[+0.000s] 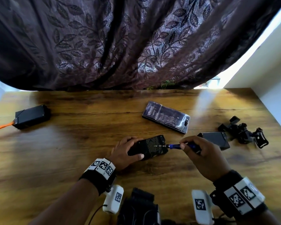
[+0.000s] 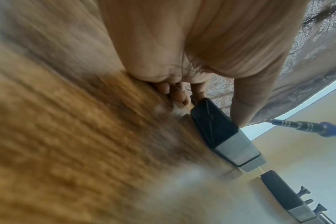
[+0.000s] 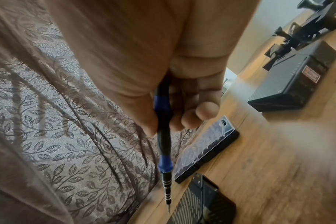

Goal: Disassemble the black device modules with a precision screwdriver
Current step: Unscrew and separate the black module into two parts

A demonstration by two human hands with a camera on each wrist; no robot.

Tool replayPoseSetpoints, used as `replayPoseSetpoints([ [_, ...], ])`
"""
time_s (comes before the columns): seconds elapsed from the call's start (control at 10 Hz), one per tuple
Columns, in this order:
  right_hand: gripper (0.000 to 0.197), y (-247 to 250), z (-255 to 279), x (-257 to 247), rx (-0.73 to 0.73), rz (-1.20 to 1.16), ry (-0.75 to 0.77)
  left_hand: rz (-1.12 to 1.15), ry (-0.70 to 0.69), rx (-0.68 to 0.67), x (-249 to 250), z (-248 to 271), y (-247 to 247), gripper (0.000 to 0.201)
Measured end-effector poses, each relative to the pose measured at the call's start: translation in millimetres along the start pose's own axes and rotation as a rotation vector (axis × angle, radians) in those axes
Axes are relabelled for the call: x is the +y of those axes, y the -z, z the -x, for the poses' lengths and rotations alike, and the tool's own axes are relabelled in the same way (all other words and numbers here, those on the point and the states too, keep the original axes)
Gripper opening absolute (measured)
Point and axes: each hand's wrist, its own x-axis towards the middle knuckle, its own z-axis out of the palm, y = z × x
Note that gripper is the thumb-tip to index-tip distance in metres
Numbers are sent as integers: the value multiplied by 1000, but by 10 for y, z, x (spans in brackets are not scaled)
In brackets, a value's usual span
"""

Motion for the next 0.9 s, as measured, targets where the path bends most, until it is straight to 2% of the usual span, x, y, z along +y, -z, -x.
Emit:
replayPoseSetpoints([
  [0.1, 10, -46, 18, -51, -29, -29, 56, 16, 11, -11, 18, 24, 16, 54],
  [0.4, 12, -260, -36, -88, -112, -32, 190, 29, 3, -16, -14, 15, 29, 59],
  [0.6, 9, -305, -72, -78, -121, -19, 200, 54, -7, 1, -37, 3, 17, 57],
  [0.8, 14, -281, -84, -121, -124, 6, 197, 74, -25, 16, -69, -36, -9, 66],
  [0.9, 15, -280, -89, -154, -126, 12, 191, 77, -32, 20, -76, -36, -14, 61],
])
